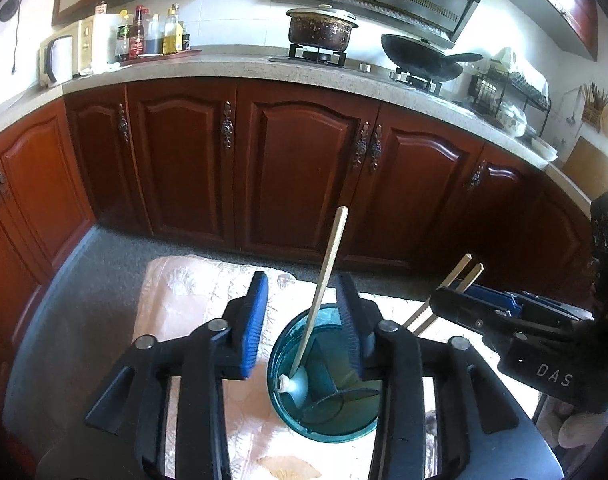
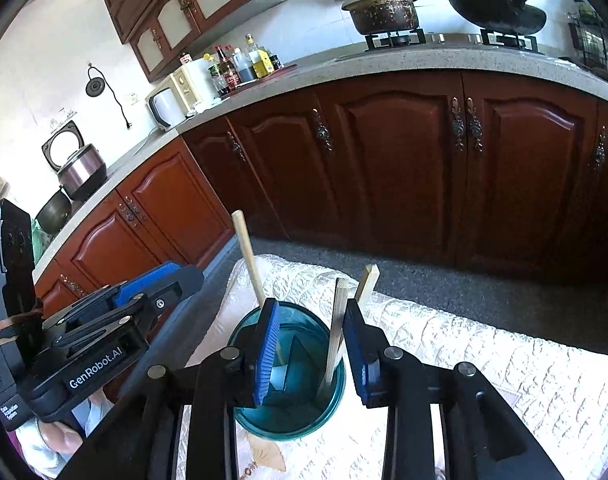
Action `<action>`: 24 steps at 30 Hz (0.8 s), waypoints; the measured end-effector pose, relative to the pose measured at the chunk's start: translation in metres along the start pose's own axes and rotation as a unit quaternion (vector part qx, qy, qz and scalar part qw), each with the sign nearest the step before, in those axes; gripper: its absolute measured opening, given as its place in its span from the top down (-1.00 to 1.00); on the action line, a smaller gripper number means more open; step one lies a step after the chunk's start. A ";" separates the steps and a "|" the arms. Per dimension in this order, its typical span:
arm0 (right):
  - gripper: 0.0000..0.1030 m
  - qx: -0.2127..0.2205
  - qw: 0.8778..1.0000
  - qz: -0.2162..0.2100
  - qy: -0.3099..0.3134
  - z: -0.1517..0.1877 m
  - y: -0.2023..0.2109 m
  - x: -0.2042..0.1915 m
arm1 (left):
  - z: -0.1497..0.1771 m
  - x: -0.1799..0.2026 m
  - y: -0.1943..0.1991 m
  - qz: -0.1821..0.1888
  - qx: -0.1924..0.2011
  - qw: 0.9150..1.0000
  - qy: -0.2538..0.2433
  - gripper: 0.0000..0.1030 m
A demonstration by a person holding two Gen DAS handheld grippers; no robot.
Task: Organize utensils
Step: 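Open the right gripper and withdraw it from the holder toward the utensils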
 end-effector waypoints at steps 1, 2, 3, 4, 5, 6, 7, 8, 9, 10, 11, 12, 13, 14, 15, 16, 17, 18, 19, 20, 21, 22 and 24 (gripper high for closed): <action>0.40 0.000 1.000 0.001 0.000 0.001 0.001 0.000 | 0.001 0.000 0.001 0.000 0.000 1.000 0.002 0.26; 0.39 0.000 1.000 0.002 0.001 0.002 0.002 0.000 | 0.003 0.000 0.002 0.000 -0.001 1.000 0.003 0.25; 0.39 -0.001 1.000 0.003 0.001 0.003 0.003 0.000 | 0.004 0.000 0.003 0.001 -0.002 1.000 0.005 0.24; 0.39 -0.001 1.000 0.003 0.000 0.003 0.004 0.000 | 0.005 -0.001 0.003 0.001 -0.003 1.000 0.006 0.24; 0.39 -0.001 1.000 0.003 -0.001 0.004 0.005 0.000 | 0.006 -0.001 0.005 0.001 -0.004 1.000 0.008 0.24; 0.39 -0.001 1.000 0.004 -0.001 0.006 0.006 0.001 | 0.008 0.000 0.006 0.000 -0.005 1.000 0.008 0.24; 0.39 -0.001 1.000 0.005 -0.001 0.007 0.007 0.001 | 0.010 0.000 0.008 0.000 -0.004 1.000 0.009 0.24; 0.39 -0.002 1.000 0.005 0.000 0.009 0.009 0.001 | 0.012 0.000 0.010 -0.001 -0.004 1.000 0.010 0.23; 0.39 -0.002 1.000 0.006 0.000 0.011 0.011 0.001 | 0.014 0.000 0.011 -0.001 -0.005 1.000 0.011 0.22; 0.38 -0.002 1.000 0.006 0.001 0.012 0.012 0.001 | 0.016 0.000 0.013 -0.003 -0.006 1.000 0.012 0.22; 0.38 -0.002 1.000 0.007 0.001 0.014 0.014 0.001 | 0.018 0.001 0.014 -0.005 -0.009 1.000 0.013 0.22; 0.38 -0.002 1.000 0.009 0.002 0.016 0.016 0.001 | 0.021 0.002 0.015 -0.006 -0.011 1.000 0.013 0.22; 0.36 -0.002 1.000 0.010 0.003 0.017 0.017 0.000 | 0.023 0.002 0.016 -0.007 -0.011 1.000 0.012 0.22; 0.32 -0.002 1.000 0.011 0.004 0.019 0.019 0.000 | 0.026 0.004 0.017 -0.006 -0.012 1.000 0.010 0.22; 0.30 -0.001 1.000 0.014 0.005 0.021 0.021 0.000 | 0.029 0.005 0.018 -0.007 -0.012 1.000 0.009 0.22; 0.27 0.000 1.000 0.017 0.006 0.023 0.023 -0.001 | 0.033 0.007 0.020 -0.009 -0.013 1.000 0.007 0.22; 0.26 0.001 1.000 0.021 0.007 0.024 0.024 -0.001 | 0.035 0.008 0.021 -0.009 -0.013 1.000 0.006 0.22; 0.26 0.001 1.000 0.026 0.007 0.026 0.025 -0.001 | 0.037 0.009 0.023 -0.008 -0.012 1.000 0.006 0.22; 0.26 0.002 0.999 0.032 0.007 0.027 0.027 -0.001 | 0.040 0.009 0.025 -0.008 -0.012 1.000 0.006 0.22; 0.25 0.003 0.999 0.035 0.006 0.029 0.029 -0.001 | 0.043 0.010 0.027 -0.009 -0.012 1.000 0.007 0.22; 0.25 0.004 0.999 0.037 0.005 0.031 0.032 0.000 | 0.044 0.011 0.028 -0.009 -0.012 1.000 0.006 0.22; 0.25 0.006 0.999 0.037 0.004 0.032 0.035 0.000 | 0.048 0.012 0.031 -0.009 -0.012 1.000 0.004 0.22; 0.23 0.011 0.999 0.037 0.004 0.037 0.042 -0.001 | 0.053 0.015 0.036 -0.007 -0.011 1.000 0.003 0.22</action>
Point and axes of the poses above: each gripper's, at about its wrist camera, not at the fingertips, and y roughly against the way its jaws point, x to its right, z to its underside, the point moved 2 cm from there along -y, roughly the way its jaws point, and after that the axes turned 7 degrees about -x, right-handed, at the moved point
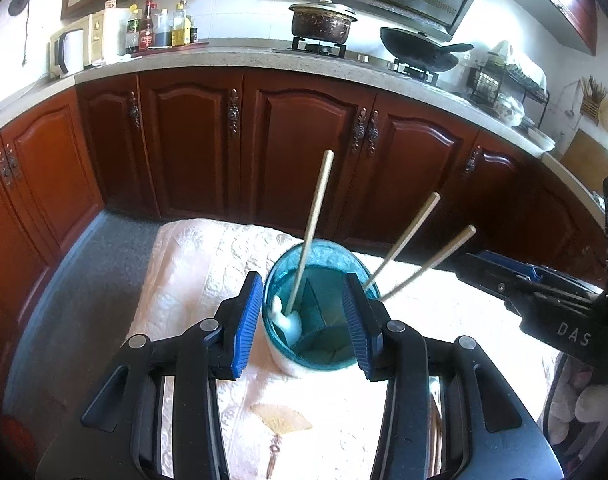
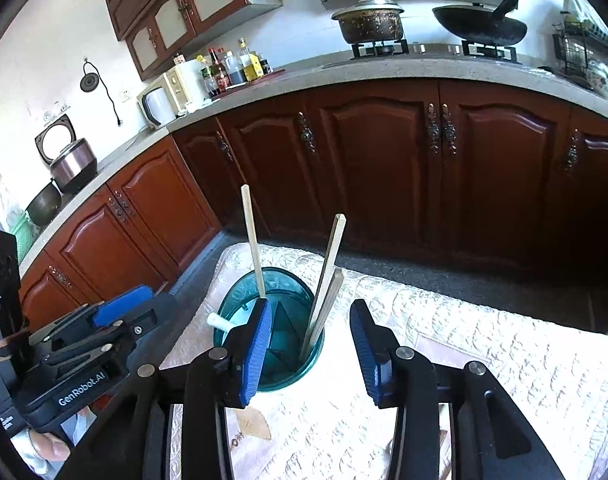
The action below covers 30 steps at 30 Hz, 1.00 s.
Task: Organize utensils
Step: 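Open the right gripper and withdraw it from the holder toward the utensils, then lower the right gripper onto the gold fork handle and close on it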
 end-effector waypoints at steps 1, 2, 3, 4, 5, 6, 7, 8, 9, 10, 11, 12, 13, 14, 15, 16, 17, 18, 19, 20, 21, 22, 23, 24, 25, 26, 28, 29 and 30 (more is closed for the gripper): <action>0.23 0.002 1.000 0.002 0.001 0.003 0.003 0.000 | 0.003 0.001 0.002 0.001 0.000 1.000 -0.001 0.22; 0.23 0.002 1.000 0.006 0.003 0.007 0.007 -0.002 | 0.006 0.002 0.004 0.002 0.000 1.000 -0.002 0.22; 0.22 0.001 1.000 0.011 0.007 0.013 0.010 -0.003 | 0.010 0.004 0.007 0.004 -0.001 1.000 -0.003 0.22; 0.22 -0.001 1.000 0.015 0.010 0.017 0.012 -0.004 | 0.014 0.006 0.009 0.005 -0.002 1.000 -0.004 0.21; 0.22 -0.002 1.000 0.020 0.012 0.022 0.015 -0.004 | 0.017 0.008 0.011 0.008 -0.003 1.000 -0.006 0.21; 0.22 -0.004 1.000 0.027 0.014 0.029 0.018 -0.004 | 0.019 0.009 0.012 0.010 -0.003 1.000 -0.007 0.21; 0.22 -0.005 0.999 0.031 0.014 0.034 0.019 -0.003 | 0.025 0.012 0.015 0.013 -0.004 1.000 -0.009 0.20; 0.21 -0.006 0.999 0.037 0.013 0.041 0.022 -0.002 | 0.028 0.014 0.016 0.014 -0.005 1.000 -0.010 0.19; 0.21 -0.008 0.999 0.043 0.012 0.049 0.025 0.000 | 0.033 0.018 0.017 0.016 -0.007 1.000 -0.011 0.17; 0.21 -0.009 0.999 0.049 0.010 0.055 0.027 0.001 | 0.037 0.020 0.018 0.019 -0.008 1.000 -0.012 0.16; 0.20 -0.009 0.998 0.054 0.007 0.062 0.030 0.004 | 0.042 0.023 0.018 0.022 -0.012 1.000 -0.012 0.15; 0.19 -0.010 0.998 0.059 0.001 0.070 0.033 0.006 | 0.046 0.026 0.018 0.025 -0.015 1.000 -0.011 0.14; 0.18 -0.010 0.998 0.062 -0.003 0.074 0.034 0.008 | 0.051 0.030 0.017 0.031 -0.021 0.999 -0.009 0.14; 0.17 -0.013 0.998 0.066 -0.008 0.081 0.036 0.011 | 0.055 0.033 0.015 0.036 -0.026 0.999 -0.008 0.12; 0.17 -0.015 0.997 0.070 -0.012 0.087 0.037 0.013 | 0.059 0.036 0.014 0.038 -0.031 0.999 -0.008 0.11; 0.17 -0.017 0.997 0.074 -0.014 0.091 0.038 0.014 | 0.063 0.039 0.012 0.040 -0.036 0.999 -0.009 0.09; 0.17 -0.019 0.997 0.079 -0.017 0.097 0.040 0.017 | 0.066 0.042 0.010 0.041 -0.040 0.998 -0.009 0.07; 0.17 -0.022 0.996 0.083 -0.020 0.103 0.042 0.020 | 0.070 0.045 0.009 0.043 -0.044 0.998 -0.010 0.06; 0.16 -0.023 0.996 0.086 -0.022 0.106 0.043 0.023 | 0.074 0.047 0.008 0.045 -0.048 0.998 -0.011 0.06; 0.16 -0.026 0.995 0.089 -0.025 0.110 0.045 0.027 | 0.077 0.050 0.006 0.045 -0.052 0.998 -0.013 0.05; 0.16 -0.027 0.995 0.093 -0.030 0.115 0.047 0.031 | 0.080 0.054 0.004 0.045 -0.055 0.997 -0.016 0.05; 0.15 -0.028 0.995 0.095 -0.033 0.119 0.050 0.033 | 0.084 0.056 0.004 0.044 -0.057 0.997 -0.019 0.04; 0.13 -0.029 0.994 0.098 -0.039 0.124 0.052 0.037 | 0.087 0.060 0.002 0.041 -0.059 0.997 -0.025 0.04; 0.11 -0.032 0.994 0.099 -0.044 0.129 0.053 0.040 | 0.089 0.064 0.001 0.039 -0.059 0.997 -0.031 0.04; 0.06 -0.033 0.993 0.100 -0.046 0.132 0.054 0.042 | 0.092 0.068 0.000 0.038 -0.059 0.997 -0.037 0.04; 0.04 -0.036 0.993 0.103 -0.047 0.136 0.055 0.045 | 0.094 0.072 -0.001 0.037 -0.060 0.997 -0.044 0.04; 0.03 -0.040 0.992 0.111 -0.048 0.144 0.056 0.050 | 0.101 0.081 -0.004 0.036 -0.064 0.996 -0.059 0.04; 0.03 -0.044 0.991 0.118 -0.050 0.149 0.055 0.054 | 0.104 0.084 -0.005 0.037 -0.067 0.995 -0.063 0.03; 0.03 -0.048 0.990 0.123 -0.056 0.154 0.055 0.059 | 0.107 0.087 -0.008 0.039 -0.072 0.994 -0.067 0.03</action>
Point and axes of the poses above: each gripper's, at about its wrist camera, not at the fingertips, and y roughly against the way its jaws point, x to its right, z to its underside, the point moved 2 cm from there along -y, roughly the way its jaws point, and after that the axes turned 7 degrees about -x, right-handed, at the moved point
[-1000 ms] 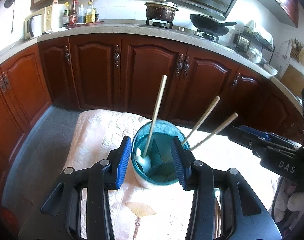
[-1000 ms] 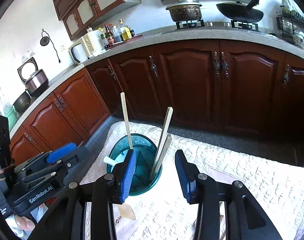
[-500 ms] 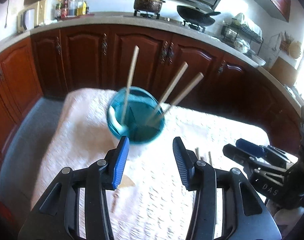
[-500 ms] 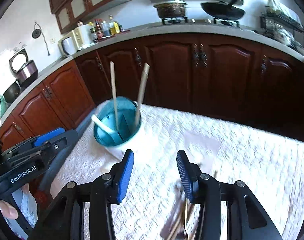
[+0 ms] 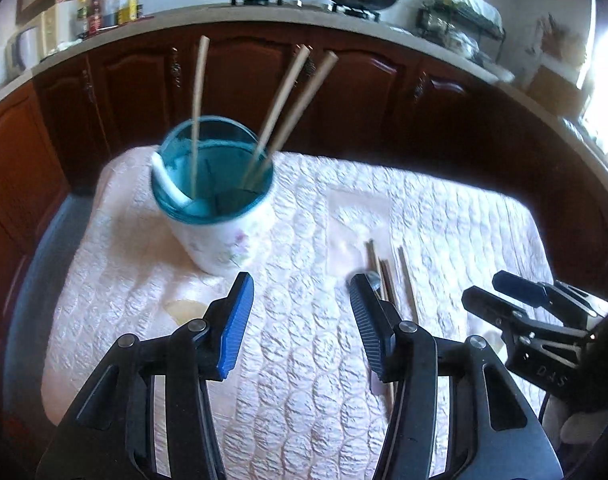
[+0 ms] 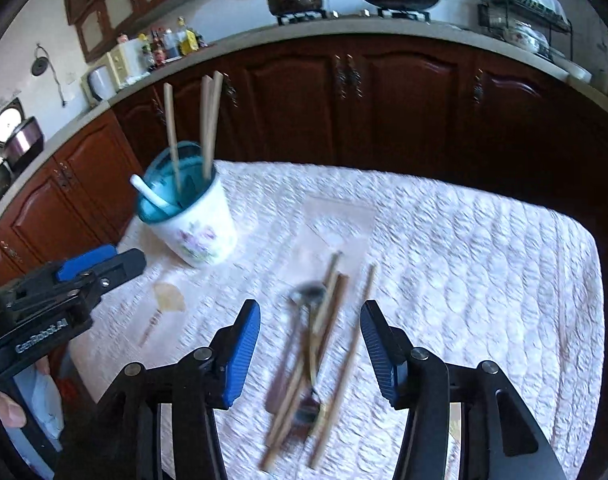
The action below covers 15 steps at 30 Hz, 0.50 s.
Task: Organize utensils
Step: 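Lower the right gripper onto the gold fork handle and close on it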
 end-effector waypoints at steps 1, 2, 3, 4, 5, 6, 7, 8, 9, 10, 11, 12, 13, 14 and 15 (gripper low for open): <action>0.03 -0.004 1.000 0.002 -0.006 0.005 -0.002 0.005 | 0.002 0.003 -0.003 0.001 -0.004 1.000 -0.003 0.03; 0.03 -0.008 1.000 0.003 -0.011 0.008 -0.004 0.009 | 0.003 0.005 -0.006 0.001 -0.008 1.000 -0.006 0.03; 0.03 -0.013 1.000 0.005 -0.016 0.012 -0.007 0.014 | 0.004 0.007 -0.008 0.002 -0.011 1.000 -0.008 0.03; 0.03 -0.017 1.000 0.008 -0.019 0.016 -0.008 0.019 | 0.005 0.008 -0.010 0.003 -0.014 1.000 -0.010 0.03; 0.03 -0.020 0.999 0.013 -0.022 0.019 -0.010 0.023 | 0.007 0.009 -0.014 0.005 -0.019 1.000 -0.010 0.03; 0.03 -0.024 0.999 0.018 -0.025 0.022 -0.012 0.027 | 0.008 0.010 -0.016 0.007 -0.022 1.000 -0.009 0.03; 0.03 -0.027 0.999 0.021 -0.027 0.025 -0.013 0.028 | 0.009 0.011 -0.018 0.009 -0.025 1.000 -0.008 0.03; 0.03 -0.031 0.999 0.023 -0.030 0.027 -0.016 0.031 | 0.010 0.011 -0.020 0.010 -0.028 1.000 -0.008 0.03; 0.03 -0.037 0.998 0.024 -0.033 0.030 -0.019 0.035 | 0.011 0.011 -0.022 0.010 -0.030 0.999 -0.009 0.03; 0.03 -0.041 0.998 0.025 -0.035 0.031 -0.022 0.035 | 0.012 0.011 -0.024 0.012 -0.034 0.999 -0.009 0.03; 0.03 -0.046 0.998 0.026 -0.038 0.034 -0.025 0.038 | 0.014 0.011 -0.026 0.013 -0.036 0.999 -0.009 0.03; 0.03 -0.050 0.998 0.026 -0.040 0.036 -0.028 0.040 | 0.014 0.011 -0.027 0.012 -0.039 0.999 -0.009 0.03; 0.03 -0.055 0.997 0.026 -0.043 0.038 -0.031 0.042 | 0.015 0.011 -0.028 0.012 -0.040 0.999 -0.009 0.03; 0.03 -0.058 0.997 0.026 -0.046 0.040 -0.033 0.043 | 0.015 0.011 -0.029 0.013 -0.042 0.999 -0.010 0.03; 0.03 -0.061 0.997 0.025 -0.048 0.041 -0.036 0.043 | 0.015 0.011 -0.031 0.014 -0.043 0.999 -0.010 0.03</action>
Point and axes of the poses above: each gripper's, at about its wrist camera, not at the fingertips, and y roughly against the way its jaws point, x to its right, z to its underside, the point moved 2 cm from there along -y, roughly the way its jaws point, and after that the axes turned 7 degrees about -x, right-handed, at the moved point
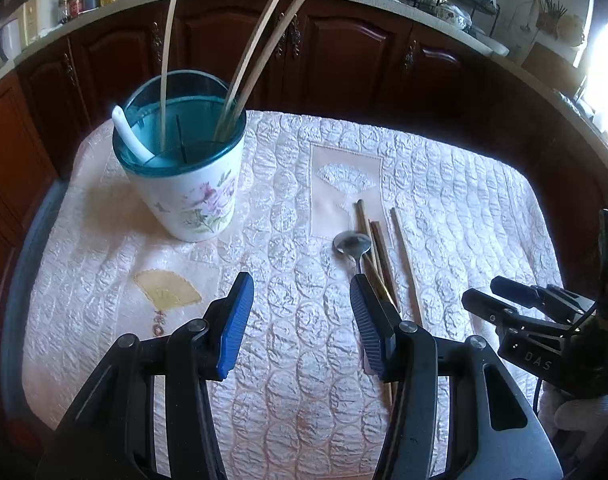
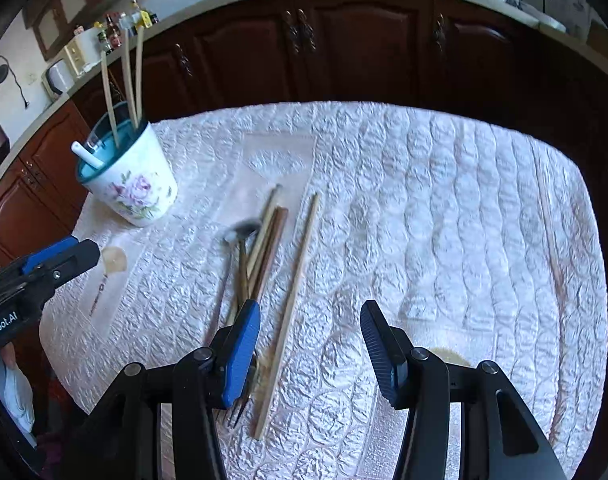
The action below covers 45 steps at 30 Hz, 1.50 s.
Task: Organize utensils
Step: 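Lower the right gripper onto the gold fork handle and close on it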
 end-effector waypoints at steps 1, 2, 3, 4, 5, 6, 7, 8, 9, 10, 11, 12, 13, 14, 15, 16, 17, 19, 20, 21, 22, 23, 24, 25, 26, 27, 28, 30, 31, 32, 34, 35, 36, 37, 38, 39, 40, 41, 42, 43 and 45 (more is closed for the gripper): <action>0.03 -0.002 1.000 -0.001 -0.001 0.000 -0.002 0.001 | 0.001 0.000 -0.002 0.000 -0.002 1.000 0.000 0.03; 0.03 -0.004 1.000 -0.002 -0.001 0.001 -0.003 0.001 | 0.002 0.000 -0.002 0.001 -0.004 1.000 0.000 0.03; 0.03 -0.005 1.000 -0.006 0.000 0.002 -0.004 0.000 | 0.002 0.000 -0.004 0.001 -0.005 1.000 0.000 0.03; 0.03 -0.008 1.000 -0.014 0.003 0.001 -0.006 -0.002 | 0.003 0.001 -0.006 0.002 -0.008 1.000 0.000 0.03; 0.03 -0.010 1.000 -0.023 0.007 0.001 -0.007 -0.005 | 0.003 0.001 -0.007 0.003 -0.010 1.000 0.000 0.03; 0.03 -0.012 0.999 -0.030 0.010 0.000 -0.008 -0.007 | 0.004 0.001 -0.009 0.003 -0.012 1.000 0.000 0.03; 0.05 -0.015 0.999 -0.038 0.015 -0.001 -0.011 -0.010 | 0.004 0.001 -0.010 0.003 -0.015 1.000 0.000 0.03; 0.16 -0.016 0.999 -0.043 0.016 -0.002 -0.014 -0.013 | 0.004 0.001 -0.011 0.004 -0.016 1.000 0.000 0.03; 0.22 -0.021 0.998 -0.053 0.017 -0.003 -0.018 -0.015 | 0.005 0.000 -0.011 0.003 -0.016 1.000 0.000 0.03; 0.26 -0.025 0.998 -0.058 0.017 -0.004 -0.021 -0.017 | 0.004 -0.001 -0.011 0.003 -0.016 1.000 0.001 0.03; 0.28 -0.029 0.997 -0.064 0.016 -0.006 -0.025 -0.019 | 0.004 -0.002 -0.011 0.003 -0.016 1.000 0.002 0.03; 0.31 -0.031 0.997 -0.068 0.016 -0.007 -0.030 -0.020 | 0.004 -0.003 -0.012 0.003 -0.017 1.000 0.003 0.03; 0.37 -0.034 0.997 -0.073 0.019 -0.009 -0.034 -0.023 | 0.004 -0.004 -0.013 0.003 -0.019 1.000 0.005 0.03; 0.41 -0.037 0.996 -0.075 0.022 -0.011 -0.037 -0.026 | 0.004 -0.004 -0.014 0.003 -0.020 1.000 0.006 0.03; 0.44 -0.040 0.996 -0.076 0.030 -0.014 -0.042 -0.029 | 0.004 -0.005 -0.015 0.003 -0.021 1.000 0.008 0.03; 0.50 -0.040 0.996 -0.075 0.034 -0.017 -0.045 -0.031 | 0.005 -0.006 -0.016 0.004 -0.023 1.000 0.009 0.03; 0.53 -0.040 0.996 -0.075 0.039 -0.021 -0.049 -0.034 | 0.005 -0.007 -0.016 0.004 -0.024 1.000 0.009 0.03; 0.55 -0.045 0.995 -0.079 0.041 -0.029 -0.056 -0.035 | 0.006 -0.008 -0.017 0.004 -0.026 1.000 0.010 0.03; 0.56 -0.050 0.994 -0.081 0.044 -0.033 -0.061 -0.037 | 0.006 -0.009 -0.017 0.004 -0.026 1.000 0.011 0.03; 0.56 -0.054 0.994 -0.081 0.050 -0.037 -0.065 -0.040 | 0.006 -0.010 -0.017 0.004 -0.027 1.000 0.013 0.03; 0.56 -0.058 0.994 -0.077 0.055 -0.039 -0.070 -0.043 | 0.005 -0.011 -0.017 0.003 -0.027 1.000 0.015 0.03; 0.56 -0.061 0.994 -0.073 0.060 -0.042 -0.073 -0.046 | 0.005 -0.013 -0.018 0.004 -0.028 0.999 0.016 0.03; 0.56 -0.064 0.994 -0.067 0.064 -0.043 -0.077 -0.047 | 0.005 -0.014 -0.018 0.004 -0.028 0.999 0.018 0.03; 0.57 -0.069 0.993 -0.060 0.070 -0.046 -0.081 -0.049 | 0.005 -0.015 -0.019 0.004 -0.028 0.999 0.019 0.03; 0.56 -0.074 0.993 -0.058 0.074 -0.046 -0.085 -0.050 | 0.004 -0.016 -0.019 0.004 -0.028 0.999 0.020 0.03; 0.56 -0.078 0.992 -0.058 0.078 -0.046 -0.087 -0.051 | 0.004 -0.016 -0.020 0.004 -0.029 0.999 0.021 0.03; 0.56 -0.075 0.992 -0.055 0.083 -0.047 -0.088 -0.052 | 0.004 -0.016 -0.020 0.005 -0.030 0.999 0.021 0.03; 0.65 -0.076 0.992 -0.051 0.086 -0.050 -0.090 -0.053 | 0.004 -0.016 -0.021 0.006 -0.032 0.999 0.021 0.03; 0.82 -0.081 0.992 -0.053 0.086 -0.050 -0.093 -0.053 | 0.005 -0.015 -0.022 0.007 -0.033 0.999 0.021 0.03; 0.86 -0.086 0.991 -0.055 0.086 -0.050 -0.096 -0.053 | 0.005 -0.015 -0.022 0.007 -0.034 0.999 0.020 0.03; 0.85 -0.082 0.991 -0.055 0.092 -0.051 -0.099 -0.056 | 0.005 -0.014 -0.024 0.008 -0.035 0.999 0.019 0.03; 0.86 -0.082 0.991 -0.053 0.094 -0.050 -0.098 -0.055 | 0.004 -0.014 -0.025 0.007 -0.036 0.999 0.019 0.03; 0.86 -0.081 0.991 -0.055 0.092 -0.048 -0.096 -0.054 | 0.004 -0.015 -0.025 0.008 -0.037 0.999 0.020 0.03; 0.86 -0.077 0.992 -0.060 0.086 -0.045 -0.090 -0.049 | 0.003 -0.015 -0.026 0.009 -0.037 0.999 0.020 0.03; 0.86 -0.073 0.992 -0.063 0.081 -0.043 -0.085 -0.046 | 0.003 -0.015 -0.028 0.010 -0.038 0.999 0.021 0.03; 0.86 -0.068 0.993 -0.067 0.074 -0.041 -0.078 -0.040 | 0.003 -0.014 -0.029 0.011 -0.039 0.999 0.021 0.03; 0.86 -0.065 0.993 -0.071 0.068 -0.039 -0.073 -0.036 | 0.003 -0.014 -0.031 0.013 -0.042 0.999 0.020 0.03; 0.86 -0.060 0.994 -0.079 0.056 -0.037 -0.066 -0.029 | 0.002 -0.012 -0.033 0.016 -0.045 0.999 0.020 0.03; 0.86 -0.057 0.994 -0.085 0.047 -0.036 -0.062 -0.023 | 0.002 -0.010 -0.036 0.019 -0.049 0.998 0.019 0.04; 0.86 -0.053 0.994 -0.088 0.036 -0.033 -0.057 -0.013 | 0.002 -0.008 -0.039 0.024 -0.052 0.998 0.018 0.04; 0.86 -0.049 0.995 -0.080 0.021 -0.030 -0.051 0.002 | 0.001 -0.003 -0.043 0.031 -0.058 0.998 0.015 0.04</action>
Point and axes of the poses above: each gripper's, at about its wrist camera, not at the fingertips, and y roughly against the way its jaws point, x to its right, z to its underside, the point moved 2 cm from there along -y, roughly the way its jaws point, and after that the axes turned 7 degrees about -x, right-handed, at the moved point
